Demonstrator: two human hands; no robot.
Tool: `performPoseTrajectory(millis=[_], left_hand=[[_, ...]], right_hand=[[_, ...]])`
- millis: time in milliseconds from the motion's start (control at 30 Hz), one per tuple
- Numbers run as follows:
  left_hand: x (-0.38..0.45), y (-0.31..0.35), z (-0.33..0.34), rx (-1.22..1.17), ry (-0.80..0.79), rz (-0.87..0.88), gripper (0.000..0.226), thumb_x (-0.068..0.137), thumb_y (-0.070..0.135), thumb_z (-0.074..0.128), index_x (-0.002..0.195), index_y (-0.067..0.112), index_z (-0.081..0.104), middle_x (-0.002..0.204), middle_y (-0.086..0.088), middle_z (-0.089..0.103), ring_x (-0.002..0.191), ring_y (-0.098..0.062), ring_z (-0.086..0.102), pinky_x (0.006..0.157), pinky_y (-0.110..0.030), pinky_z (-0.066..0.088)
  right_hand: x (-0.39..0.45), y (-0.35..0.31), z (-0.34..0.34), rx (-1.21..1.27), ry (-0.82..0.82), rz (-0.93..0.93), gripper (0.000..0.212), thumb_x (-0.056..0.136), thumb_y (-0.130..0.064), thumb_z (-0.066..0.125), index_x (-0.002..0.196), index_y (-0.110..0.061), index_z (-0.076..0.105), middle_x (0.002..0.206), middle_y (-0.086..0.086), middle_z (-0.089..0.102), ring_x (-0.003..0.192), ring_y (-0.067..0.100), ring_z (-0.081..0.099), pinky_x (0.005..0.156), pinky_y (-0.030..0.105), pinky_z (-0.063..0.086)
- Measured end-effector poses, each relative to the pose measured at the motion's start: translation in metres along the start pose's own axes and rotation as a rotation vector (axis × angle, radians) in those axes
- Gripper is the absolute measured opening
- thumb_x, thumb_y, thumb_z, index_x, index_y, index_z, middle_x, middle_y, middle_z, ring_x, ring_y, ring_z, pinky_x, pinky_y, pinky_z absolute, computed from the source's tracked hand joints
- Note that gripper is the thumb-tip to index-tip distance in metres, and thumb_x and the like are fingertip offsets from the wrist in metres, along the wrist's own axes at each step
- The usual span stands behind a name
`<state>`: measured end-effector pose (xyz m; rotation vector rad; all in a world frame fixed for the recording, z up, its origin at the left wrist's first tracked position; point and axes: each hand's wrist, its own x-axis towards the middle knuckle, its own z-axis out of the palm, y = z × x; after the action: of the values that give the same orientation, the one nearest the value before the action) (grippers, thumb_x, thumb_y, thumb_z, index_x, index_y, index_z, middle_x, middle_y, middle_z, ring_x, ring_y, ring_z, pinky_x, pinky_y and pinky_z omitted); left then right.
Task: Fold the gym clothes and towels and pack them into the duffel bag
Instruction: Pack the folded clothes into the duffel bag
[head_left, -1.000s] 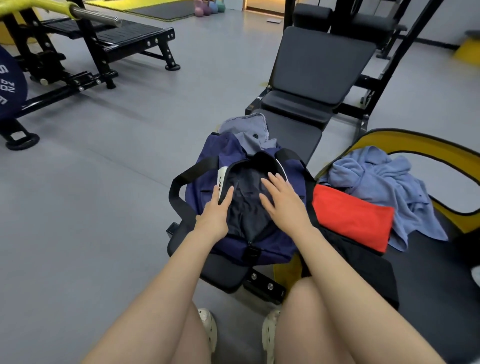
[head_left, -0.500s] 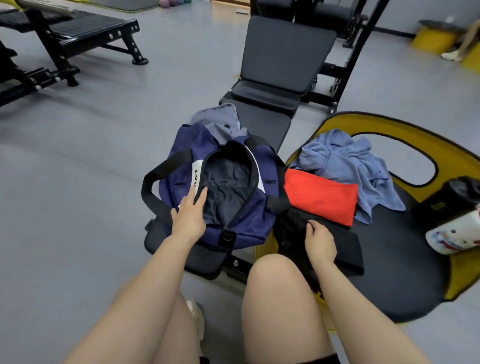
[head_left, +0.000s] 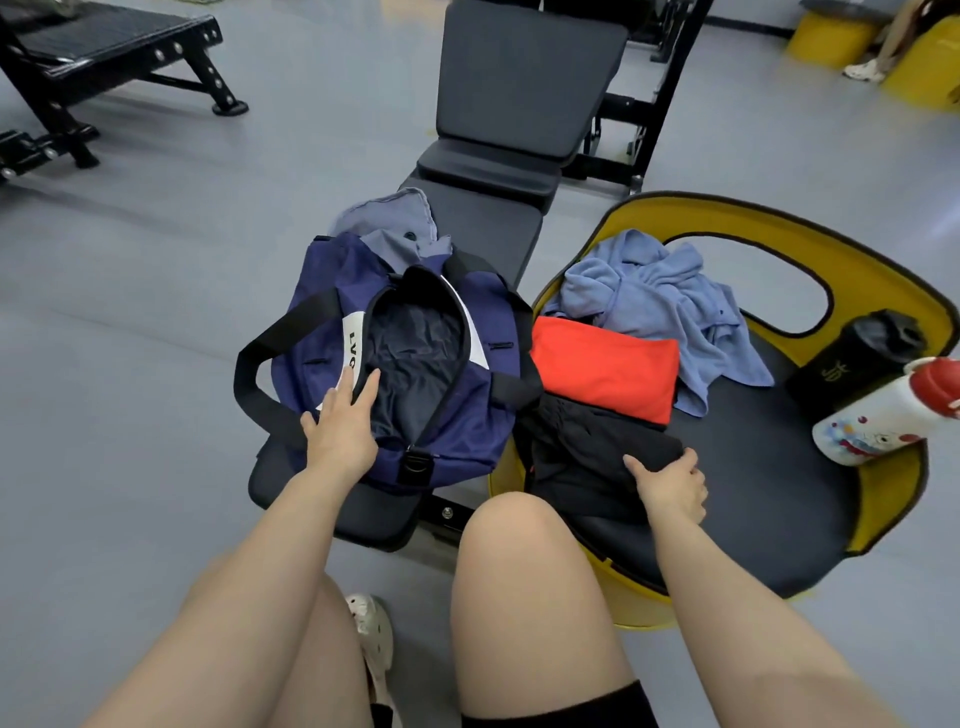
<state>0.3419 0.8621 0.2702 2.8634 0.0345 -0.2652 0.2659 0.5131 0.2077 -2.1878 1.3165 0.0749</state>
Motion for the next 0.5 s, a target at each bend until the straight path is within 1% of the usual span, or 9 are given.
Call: performPoseTrajectory(millis=[100,233,300,400,500], left_hand=[[0.000,0.002,0.001,0.012,-0.001,-0.002,0.088,0.084,-0.011,0.044,0.152,0.031,0.005,0.160,0.000,-0.004,0.145,-0.025,0.009,0.114,-0.053,0.012],[0.001,0.002,0.003,0.018,0.010,0.003,0.088,0.084,-0.011,0.044,0.151,0.031,0.007,0.160,0.001,-0.004,0.144,-0.025,0.011,0.114,-0.054,0.013],[0.001,0.002,0.004,0.022,0.008,0.005,0.088,0.084,-0.011,0.045,0.152,0.031,0.007,0.160,0.001,-0.004,0.144,-0.025,0.011,0.114,-0.054,0.013],[0.002,0.003,0.005,0.023,0.010,0.009,0.087,0.085,-0.010,0.045,0.152,0.031,0.007,0.159,0.001,-0.004,0.143,-0.024,0.012,0.114,-0.054,0.014],[0.001,0.002,0.005,0.026,0.015,0.012,0.087,0.084,-0.010,0.045,0.152,0.031,0.008,0.159,0.001,-0.003,0.142,-0.023,0.014,0.113,-0.054,0.015]], right_hand=[[0.009,0.001,-0.004,0.066,-0.057,0.128,0.101,0.078,-0.055,0.070,0.148,-0.006,0.017,0.147,0.021,0.033,0.135,0.040,0.031,0.106,0.052,0.030],[0.026,0.006,-0.010,0.193,-0.172,0.252,0.103,0.072,-0.048,0.078,0.145,0.001,0.024,0.143,0.023,0.041,0.129,0.043,0.040,0.105,0.052,0.036],[0.028,0.010,-0.013,0.237,-0.209,0.264,0.095,0.072,-0.040,0.081,0.141,0.003,0.031,0.140,0.022,0.045,0.126,0.043,0.044,0.103,0.052,0.040],[0.028,0.010,-0.016,0.298,-0.183,0.247,0.077,0.079,-0.027,0.077,0.137,0.004,0.037,0.137,0.022,0.047,0.125,0.041,0.045,0.100,0.047,0.041],[0.026,0.007,-0.023,0.344,-0.100,0.218,0.063,0.082,-0.024,0.073,0.135,-0.005,0.045,0.133,0.018,0.052,0.120,0.039,0.049,0.099,0.046,0.044]])
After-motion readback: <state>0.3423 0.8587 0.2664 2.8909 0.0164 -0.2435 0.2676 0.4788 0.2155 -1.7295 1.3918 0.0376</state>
